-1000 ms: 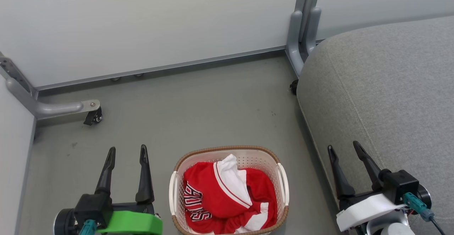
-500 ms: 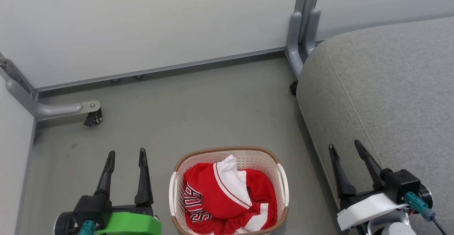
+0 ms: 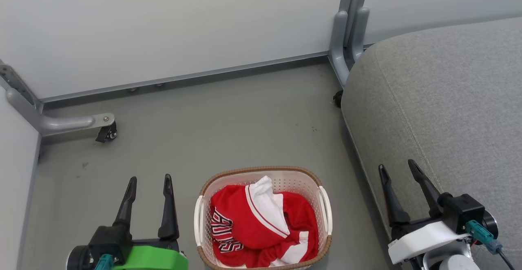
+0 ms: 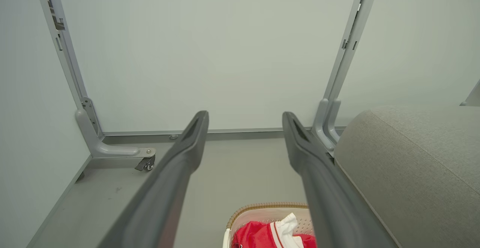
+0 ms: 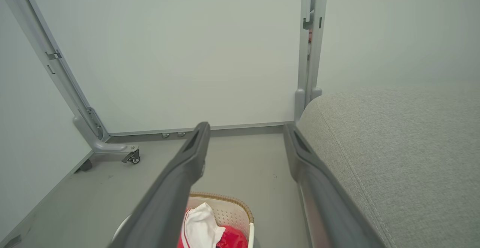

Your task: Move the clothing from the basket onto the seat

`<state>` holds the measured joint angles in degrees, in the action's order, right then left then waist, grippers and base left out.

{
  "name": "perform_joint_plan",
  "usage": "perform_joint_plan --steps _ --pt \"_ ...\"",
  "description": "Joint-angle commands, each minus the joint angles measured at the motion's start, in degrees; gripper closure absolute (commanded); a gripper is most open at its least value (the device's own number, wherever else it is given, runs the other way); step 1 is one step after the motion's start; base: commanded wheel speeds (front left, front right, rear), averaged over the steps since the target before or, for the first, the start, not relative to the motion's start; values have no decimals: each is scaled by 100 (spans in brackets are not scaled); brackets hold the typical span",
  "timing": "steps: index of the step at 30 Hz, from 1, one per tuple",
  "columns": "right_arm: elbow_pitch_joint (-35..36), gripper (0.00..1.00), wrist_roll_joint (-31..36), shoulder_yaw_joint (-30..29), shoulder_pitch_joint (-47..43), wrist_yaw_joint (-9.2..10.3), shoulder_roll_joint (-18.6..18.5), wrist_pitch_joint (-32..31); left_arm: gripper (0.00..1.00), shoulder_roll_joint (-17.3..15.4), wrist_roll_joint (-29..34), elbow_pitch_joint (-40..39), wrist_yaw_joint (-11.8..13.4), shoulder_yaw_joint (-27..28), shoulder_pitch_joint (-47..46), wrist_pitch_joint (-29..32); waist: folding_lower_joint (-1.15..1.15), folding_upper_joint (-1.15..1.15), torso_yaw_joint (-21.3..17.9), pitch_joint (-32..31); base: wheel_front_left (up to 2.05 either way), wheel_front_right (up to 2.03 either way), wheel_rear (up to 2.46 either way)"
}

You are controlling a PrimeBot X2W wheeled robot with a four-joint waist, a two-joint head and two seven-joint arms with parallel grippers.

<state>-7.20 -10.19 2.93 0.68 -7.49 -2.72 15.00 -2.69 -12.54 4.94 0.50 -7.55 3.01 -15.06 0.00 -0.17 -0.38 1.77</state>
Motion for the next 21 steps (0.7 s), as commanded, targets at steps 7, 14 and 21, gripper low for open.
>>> perform_joint_plan --steps 7,14,21 --pt "212 0 15 -147 308 0 -30 28 0 -34 127 282 -285 -236 -315 -13 0 17 -11 727 0 0 0" --pt "499 0 130 -323 909 0 -29 28 0 -33 493 910 -477 -582 -1163 -12 0 17 -42 1850 0 0 0" --pt "759 0 237 -351 1521 0 -28 28 0 -253 1262 1690 -758 -1433 -2313 -13 0 17 -120 2878 0 0 0"
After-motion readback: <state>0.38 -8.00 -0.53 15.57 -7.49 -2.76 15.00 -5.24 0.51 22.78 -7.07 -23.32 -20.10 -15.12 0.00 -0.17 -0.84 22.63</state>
